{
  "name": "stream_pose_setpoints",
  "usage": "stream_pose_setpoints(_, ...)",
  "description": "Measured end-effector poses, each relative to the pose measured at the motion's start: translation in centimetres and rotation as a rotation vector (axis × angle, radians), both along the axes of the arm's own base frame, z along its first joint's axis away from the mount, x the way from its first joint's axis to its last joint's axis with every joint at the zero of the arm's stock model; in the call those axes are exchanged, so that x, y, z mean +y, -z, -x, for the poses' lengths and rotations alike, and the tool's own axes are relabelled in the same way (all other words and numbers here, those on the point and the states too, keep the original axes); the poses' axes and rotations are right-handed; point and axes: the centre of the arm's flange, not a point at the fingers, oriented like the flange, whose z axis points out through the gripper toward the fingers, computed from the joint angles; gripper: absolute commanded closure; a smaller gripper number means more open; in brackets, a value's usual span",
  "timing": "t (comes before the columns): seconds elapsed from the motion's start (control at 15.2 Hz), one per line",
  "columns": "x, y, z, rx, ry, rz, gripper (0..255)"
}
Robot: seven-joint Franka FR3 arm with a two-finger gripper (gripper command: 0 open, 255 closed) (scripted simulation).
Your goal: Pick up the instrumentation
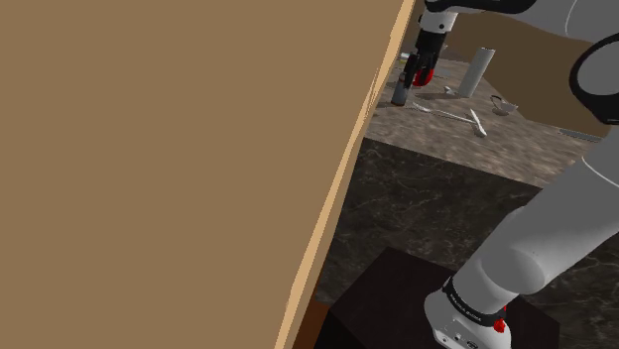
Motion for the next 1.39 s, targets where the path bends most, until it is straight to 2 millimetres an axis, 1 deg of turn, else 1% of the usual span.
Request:
stream_pose_setpoints(0.33, -5.4, -1.4, -2.8, -0.015, 0.01, 0.012, 0)
stream_pose_setpoints(0.4, -6.5, -1.6, -3.1, -0.018, 0.012, 0.014, 0)
stream_pose_setpoints(0.46, -7.5, -1.8, -4.0, -0.022, 0.014, 0.017, 0)
stream_pose_setpoints(0.66, -8.3, -1.0, -4.3, -0.023, 0.013, 0.018, 0)
stream_pose_setpoints(0.99, -8.4, 1.7, -4.4, -0.023, 0.013, 0.018, 0)
stream_pose_setpoints(1.06, -8.4, 1.8, -4.4, -0.024, 0.013, 0.018, 255)
stream_pose_setpoints(1.39, -8.4, 1.9, -4.4, -0.025, 0.012, 0.019, 255)
